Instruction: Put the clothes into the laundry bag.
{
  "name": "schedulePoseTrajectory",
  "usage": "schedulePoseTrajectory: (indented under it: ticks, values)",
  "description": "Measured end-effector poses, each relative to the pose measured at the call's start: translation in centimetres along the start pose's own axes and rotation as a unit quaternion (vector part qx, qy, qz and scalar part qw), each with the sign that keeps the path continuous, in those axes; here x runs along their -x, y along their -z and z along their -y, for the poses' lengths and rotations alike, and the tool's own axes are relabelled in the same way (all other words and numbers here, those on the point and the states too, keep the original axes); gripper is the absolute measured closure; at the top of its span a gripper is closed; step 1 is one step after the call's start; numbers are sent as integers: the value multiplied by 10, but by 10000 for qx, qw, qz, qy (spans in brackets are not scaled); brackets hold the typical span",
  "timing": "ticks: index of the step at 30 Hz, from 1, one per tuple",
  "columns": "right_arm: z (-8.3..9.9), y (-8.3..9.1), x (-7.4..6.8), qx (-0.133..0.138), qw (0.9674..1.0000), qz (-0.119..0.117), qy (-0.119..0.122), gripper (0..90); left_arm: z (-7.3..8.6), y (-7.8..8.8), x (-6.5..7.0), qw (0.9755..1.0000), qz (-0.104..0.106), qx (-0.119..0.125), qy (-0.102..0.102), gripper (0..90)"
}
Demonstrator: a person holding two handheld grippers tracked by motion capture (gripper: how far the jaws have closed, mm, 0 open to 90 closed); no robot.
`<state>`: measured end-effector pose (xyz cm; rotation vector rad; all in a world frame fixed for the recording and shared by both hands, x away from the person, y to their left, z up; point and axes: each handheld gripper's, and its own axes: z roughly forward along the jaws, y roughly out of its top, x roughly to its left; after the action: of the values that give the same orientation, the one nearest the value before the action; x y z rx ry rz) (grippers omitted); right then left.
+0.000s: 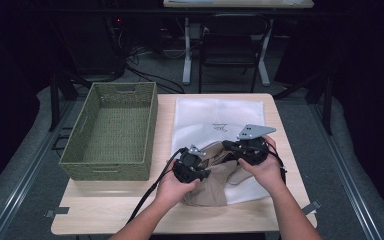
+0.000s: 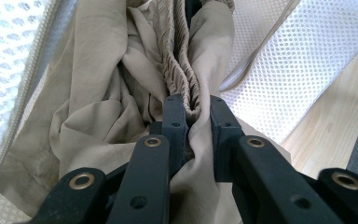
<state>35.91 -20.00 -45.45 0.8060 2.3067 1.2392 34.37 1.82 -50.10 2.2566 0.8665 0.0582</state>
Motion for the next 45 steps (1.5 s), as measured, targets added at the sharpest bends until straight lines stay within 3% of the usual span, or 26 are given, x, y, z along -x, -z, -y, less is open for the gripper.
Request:
schedulePoseTrajectory:
  ticks: [13,29,36,37,40,45]
  values:
    - [-1,0,-2,2,10000,-24,23,896,-14,-5,1,9999,-106,33,-62,806]
    - [-1,-1,-3,-12,10000,-39,32,896,-35,-13,-6,9993,-236,267,136,806]
    - [0,-1,-1,-3,10000,-36,3,896,-38,-20,-13,9982,-156,421,387,798]
    - [1,-1,-1,-2,10000,-32,-11,896,-37,-20,-13,9986,-158,386,327,795]
    - [2,0,1,0,10000,-35,-25,896,-36,-17,-12,9986,-173,421,282,762]
    - [2,-1,1,9,10000,-34,-22,895,-33,-3,-6,9979,-100,594,238,629]
